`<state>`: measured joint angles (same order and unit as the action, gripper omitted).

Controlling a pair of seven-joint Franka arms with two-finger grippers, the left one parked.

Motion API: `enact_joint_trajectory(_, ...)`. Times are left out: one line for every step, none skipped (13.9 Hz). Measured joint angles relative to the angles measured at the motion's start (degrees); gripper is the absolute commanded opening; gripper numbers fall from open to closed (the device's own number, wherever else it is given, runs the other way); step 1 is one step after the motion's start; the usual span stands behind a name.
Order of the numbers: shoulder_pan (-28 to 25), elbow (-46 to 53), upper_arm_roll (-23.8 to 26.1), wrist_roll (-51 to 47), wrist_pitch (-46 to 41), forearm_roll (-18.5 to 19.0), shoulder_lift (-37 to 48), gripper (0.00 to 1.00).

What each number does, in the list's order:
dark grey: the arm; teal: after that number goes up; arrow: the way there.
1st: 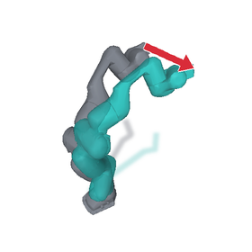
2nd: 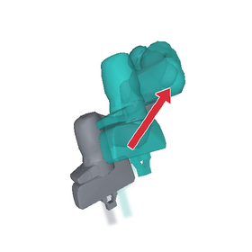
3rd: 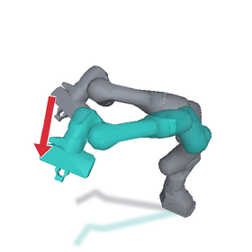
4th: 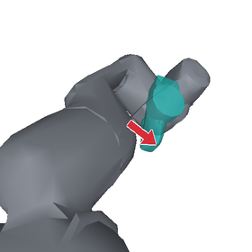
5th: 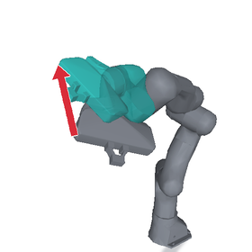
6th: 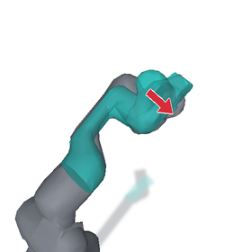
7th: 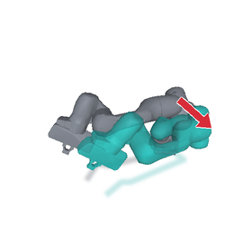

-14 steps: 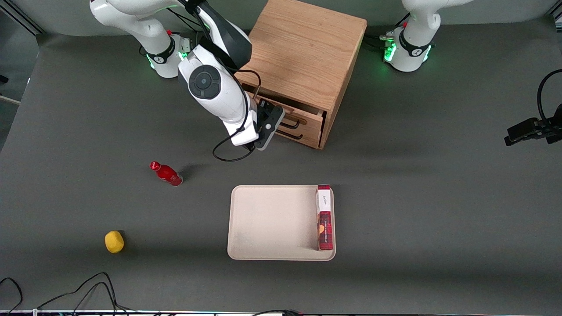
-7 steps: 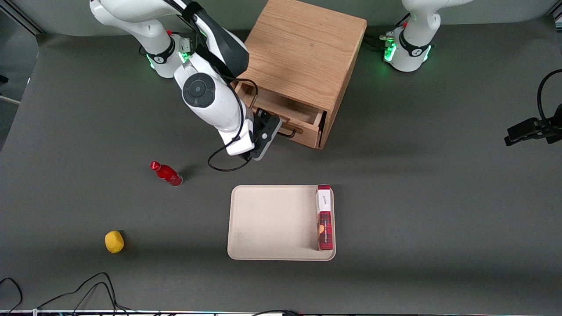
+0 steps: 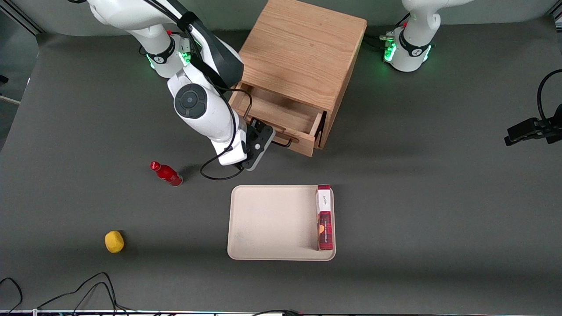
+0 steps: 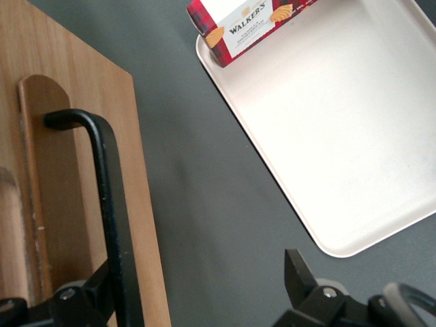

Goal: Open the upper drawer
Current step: 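Pull the upper drawer outward by its handle with the right gripper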

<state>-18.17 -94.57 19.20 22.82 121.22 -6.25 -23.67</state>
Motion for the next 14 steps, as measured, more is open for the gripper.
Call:
enact_joint_trajectory(0.2,0.3,0.0,0.4,0.0,0.1,-0.2,1.00)
enact_joint_trajectory(0.4,0.6,0.0,0.7,0.0,0.1,-0.4,1.00)
enact_joint_trajectory(0.7,0.9,0.0,0.8,0.0,0.1,-0.7,1.00)
enact_joint_trajectory(0.9,1.2,0.0,0.9,0.0,0.2,-0.9,1.00)
enact_joint_trajectory(1.1,1.5,0.0,1.0,0.0,0.2,-1.2,1.00)
enact_joint_trajectory(1.1,1.9,0.0,1.2,0.0,0.3,-1.5,1.00)
enact_joint_trajectory(1.3,2.3,0.0,1.2,0.0,0.4,-1.8,1.00)
enact_joint_trajectory(1.4,2.8,0.0,1.2,0.0,0.4,-2.1,1.00)
enact_joint_trajectory(1.5,3.3,0.0,1.3,0.0,0.5,-2.5,1.00)
enact_joint_trajectory(1.7,3.8,0.0,1.3,0.0,0.5,-2.9,1.00)
enact_joint_trajectory(1.8,4.2,0.0,1.3,0.0,0.6,-3.1,1.00)
enact_joint_trajectory(2.1,4.7,0.0,1.3,0.0,0.7,-3.4,1.00)
enact_joint_trajectory(2.3,5.0,0.0,1.3,0.0,1.1,-3.7,1.00)
enact_joint_trajectory(2.4,5.4,0.0,1.3,0.0,1.6,-4.0,1.00)
